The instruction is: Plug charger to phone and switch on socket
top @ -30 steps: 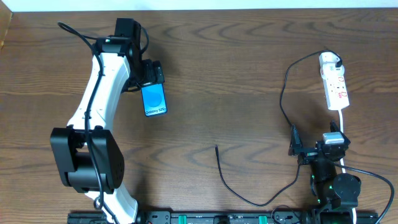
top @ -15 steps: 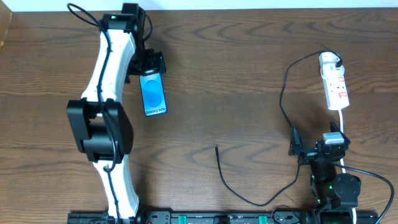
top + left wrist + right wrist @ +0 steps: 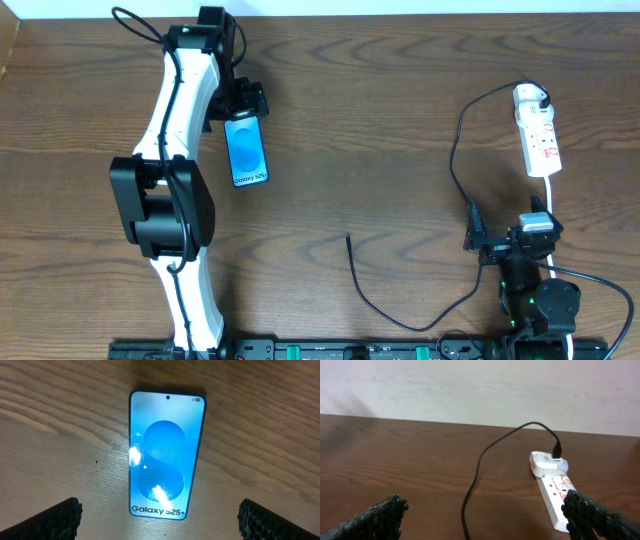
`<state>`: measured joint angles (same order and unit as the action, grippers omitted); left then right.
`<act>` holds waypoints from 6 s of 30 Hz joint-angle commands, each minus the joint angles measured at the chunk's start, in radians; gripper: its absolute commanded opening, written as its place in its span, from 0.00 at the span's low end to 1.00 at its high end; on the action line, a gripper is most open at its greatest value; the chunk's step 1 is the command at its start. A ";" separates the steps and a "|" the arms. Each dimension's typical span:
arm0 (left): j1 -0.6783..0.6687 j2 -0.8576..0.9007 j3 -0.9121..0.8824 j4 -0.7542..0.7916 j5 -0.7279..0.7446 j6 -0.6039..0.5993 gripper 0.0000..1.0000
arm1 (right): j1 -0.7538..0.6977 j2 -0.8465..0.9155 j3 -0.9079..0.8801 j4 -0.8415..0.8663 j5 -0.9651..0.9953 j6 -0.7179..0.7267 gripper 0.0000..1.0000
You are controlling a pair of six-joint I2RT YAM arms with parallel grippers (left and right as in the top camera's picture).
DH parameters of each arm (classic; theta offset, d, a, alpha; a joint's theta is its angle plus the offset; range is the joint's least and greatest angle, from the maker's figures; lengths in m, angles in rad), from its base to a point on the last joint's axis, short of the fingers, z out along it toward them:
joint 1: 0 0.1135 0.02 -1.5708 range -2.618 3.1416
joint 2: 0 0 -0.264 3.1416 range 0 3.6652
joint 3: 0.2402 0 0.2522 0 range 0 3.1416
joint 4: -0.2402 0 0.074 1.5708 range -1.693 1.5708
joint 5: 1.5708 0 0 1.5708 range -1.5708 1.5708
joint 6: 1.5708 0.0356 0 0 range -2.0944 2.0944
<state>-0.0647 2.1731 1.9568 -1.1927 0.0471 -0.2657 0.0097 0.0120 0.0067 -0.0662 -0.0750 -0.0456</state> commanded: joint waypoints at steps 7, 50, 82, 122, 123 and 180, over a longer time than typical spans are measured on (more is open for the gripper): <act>0.000 -0.003 -0.113 0.073 -0.006 -0.010 1.00 | 0.005 -0.007 -0.001 -0.003 -0.006 -0.012 0.99; -0.026 -0.003 -0.304 0.323 -0.039 0.002 0.99 | 0.005 -0.007 -0.001 -0.003 -0.006 -0.012 0.99; -0.026 -0.002 -0.320 0.340 -0.074 0.002 0.99 | 0.005 -0.007 -0.001 -0.003 -0.006 -0.012 0.99; -0.026 -0.002 -0.385 0.415 -0.028 -0.003 0.99 | 0.005 -0.007 -0.001 -0.003 -0.006 -0.012 0.99; -0.026 -0.002 -0.385 0.417 -0.028 -0.007 0.99 | 0.005 -0.007 -0.001 -0.003 -0.006 -0.012 0.99; -0.026 -0.002 -0.416 0.398 -0.029 -0.014 0.99 | 0.005 -0.007 -0.001 -0.003 -0.006 -0.012 0.99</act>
<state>-0.0925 2.1674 1.5692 -0.7845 0.0315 -0.2737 0.0097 0.0120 0.0067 -0.0662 -0.0750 -0.0456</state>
